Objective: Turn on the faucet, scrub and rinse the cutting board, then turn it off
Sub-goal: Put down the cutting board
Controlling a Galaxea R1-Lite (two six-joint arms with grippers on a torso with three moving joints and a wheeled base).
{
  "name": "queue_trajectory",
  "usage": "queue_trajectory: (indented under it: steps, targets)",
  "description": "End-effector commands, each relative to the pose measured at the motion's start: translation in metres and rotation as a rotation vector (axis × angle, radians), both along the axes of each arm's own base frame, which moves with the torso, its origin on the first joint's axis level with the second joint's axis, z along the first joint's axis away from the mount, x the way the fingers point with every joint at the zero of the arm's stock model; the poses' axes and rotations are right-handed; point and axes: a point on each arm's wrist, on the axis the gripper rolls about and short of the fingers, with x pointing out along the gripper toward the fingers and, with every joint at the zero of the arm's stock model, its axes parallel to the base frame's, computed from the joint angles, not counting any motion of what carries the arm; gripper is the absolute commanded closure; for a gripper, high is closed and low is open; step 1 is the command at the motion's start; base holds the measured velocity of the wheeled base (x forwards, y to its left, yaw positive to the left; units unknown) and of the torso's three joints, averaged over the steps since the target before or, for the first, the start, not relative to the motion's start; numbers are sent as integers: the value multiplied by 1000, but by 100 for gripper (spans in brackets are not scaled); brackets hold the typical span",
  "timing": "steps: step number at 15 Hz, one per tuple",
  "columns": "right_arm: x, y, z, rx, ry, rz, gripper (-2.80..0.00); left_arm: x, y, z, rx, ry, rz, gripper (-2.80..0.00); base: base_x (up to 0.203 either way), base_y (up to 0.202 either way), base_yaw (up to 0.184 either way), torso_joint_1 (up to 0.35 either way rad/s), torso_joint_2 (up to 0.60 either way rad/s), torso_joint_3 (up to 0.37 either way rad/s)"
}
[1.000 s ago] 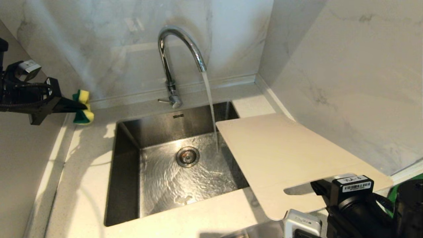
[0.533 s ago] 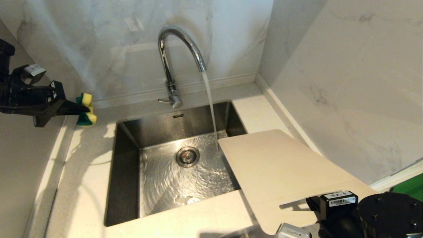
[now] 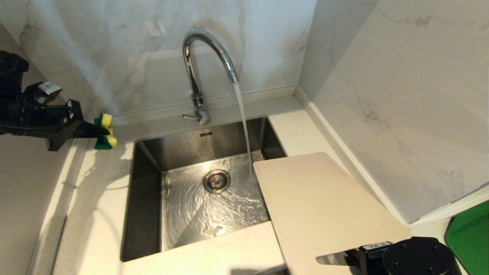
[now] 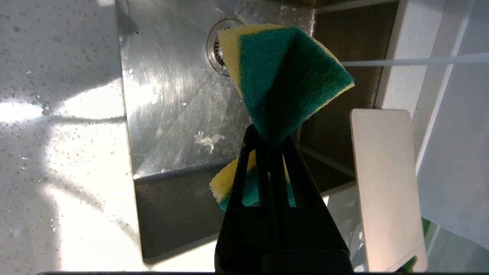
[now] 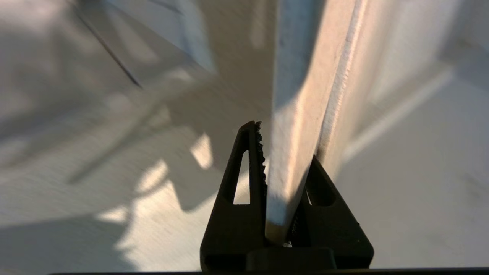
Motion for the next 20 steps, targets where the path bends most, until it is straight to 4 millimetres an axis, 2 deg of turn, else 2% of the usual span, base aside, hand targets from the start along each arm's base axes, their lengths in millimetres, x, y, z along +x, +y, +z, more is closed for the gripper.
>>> queue_trajectory:
  steps: [1, 8, 12, 14, 20]
  targets:
    - [5, 6, -13, 11, 98, 39, 0, 4, -2, -3, -4, 5, -7, 0, 0, 0, 0, 0, 0, 0]
    - [-4, -1, -46, -28, 326, 107, 0, 24, -10, -13, -31, -5, -19, 0, 0, 0, 0, 0, 0, 0]
    - [9, 4, -57, -18, 412, 110, 0, 37, -22, -17, -47, -38, -41, 0, 0, 0, 0, 0, 0, 0]
    - [17, 3, -63, 2, 461, 100, 0, 43, -22, -20, -51, -34, -39, 0, 0, 0, 0, 0, 0, 0]
    - [23, 5, -80, -12, 557, 88, 0, 61, -24, -26, -48, -34, -46, 0, 0, 0, 0, 0, 0, 0]
